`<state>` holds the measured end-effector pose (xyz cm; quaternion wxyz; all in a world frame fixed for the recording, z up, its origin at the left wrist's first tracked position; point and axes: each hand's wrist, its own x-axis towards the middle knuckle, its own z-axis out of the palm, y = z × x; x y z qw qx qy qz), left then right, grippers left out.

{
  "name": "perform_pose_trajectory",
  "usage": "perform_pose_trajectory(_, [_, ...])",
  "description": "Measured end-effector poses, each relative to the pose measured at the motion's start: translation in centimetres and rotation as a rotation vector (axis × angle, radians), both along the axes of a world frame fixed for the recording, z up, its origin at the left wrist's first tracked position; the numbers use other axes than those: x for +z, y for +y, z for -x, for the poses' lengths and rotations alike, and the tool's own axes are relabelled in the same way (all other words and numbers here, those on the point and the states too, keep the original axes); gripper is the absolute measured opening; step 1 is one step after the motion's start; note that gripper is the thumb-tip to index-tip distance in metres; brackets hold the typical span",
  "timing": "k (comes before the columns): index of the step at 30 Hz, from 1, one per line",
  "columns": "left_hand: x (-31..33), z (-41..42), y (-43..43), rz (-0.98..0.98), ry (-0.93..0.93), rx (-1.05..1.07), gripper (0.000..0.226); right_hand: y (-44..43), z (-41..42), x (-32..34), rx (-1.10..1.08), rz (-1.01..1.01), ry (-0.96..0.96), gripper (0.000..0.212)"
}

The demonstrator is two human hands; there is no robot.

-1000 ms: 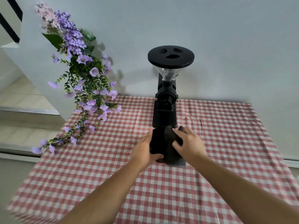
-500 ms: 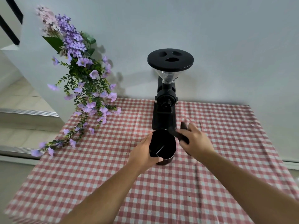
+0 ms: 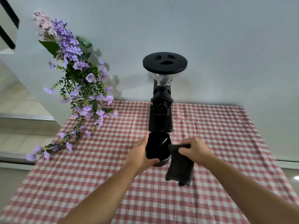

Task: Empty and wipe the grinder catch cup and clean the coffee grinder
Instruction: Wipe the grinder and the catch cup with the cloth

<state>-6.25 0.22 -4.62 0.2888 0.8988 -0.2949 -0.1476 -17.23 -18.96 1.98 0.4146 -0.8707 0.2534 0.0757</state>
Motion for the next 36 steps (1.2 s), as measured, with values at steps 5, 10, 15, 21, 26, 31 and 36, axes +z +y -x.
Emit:
perform_pose_trajectory(5, [-0.1, 0.1, 0.1, 0.016, 0.010, -0.006, 0.100, -2.4, 0.3, 1.5, -0.204, 0.272, -0.171, 0.013])
perform_pose_trajectory(10, [-0.1, 0.3, -0.1, -0.023, 0.007, 0.021, 0.109, -2.2, 1.4, -2.0, 0.009, 0.680, -0.063, 0.039])
perform_pose_trajectory(15, [-0.1, 0.5, -0.1, -0.045, 0.016, 0.029, 0.110, -0.2, 4.6, -7.8, 0.432, 0.780, 0.271, 0.056])
perform_pose_trajectory(21, [0.2, 0.9, -0.3, -0.024, 0.030, 0.041, 0.109, -0.7, 2.5, -5.7, 0.348, 0.818, 0.149, 0.042])
perform_pose_trajectory(26, [-0.1, 1.8, 0.6, 0.121, 0.148, 0.110, 0.099, -0.1, -0.9, -2.1, 0.139, 0.626, -0.071, 0.032])
perform_pose_trajectory(31, [-0.1, 3.6, 1.6, 0.336, 0.369, 0.371, 0.085, 0.5, -3.8, -2.2, 0.024, 0.187, -0.137, 0.043])
perform_pose_trajectory(36, [-0.4, 5.6, 1.3, 0.440, 0.498, 0.541, 0.056, 0.6, -5.2, -3.3, -0.179, -0.391, -0.077, 0.054])
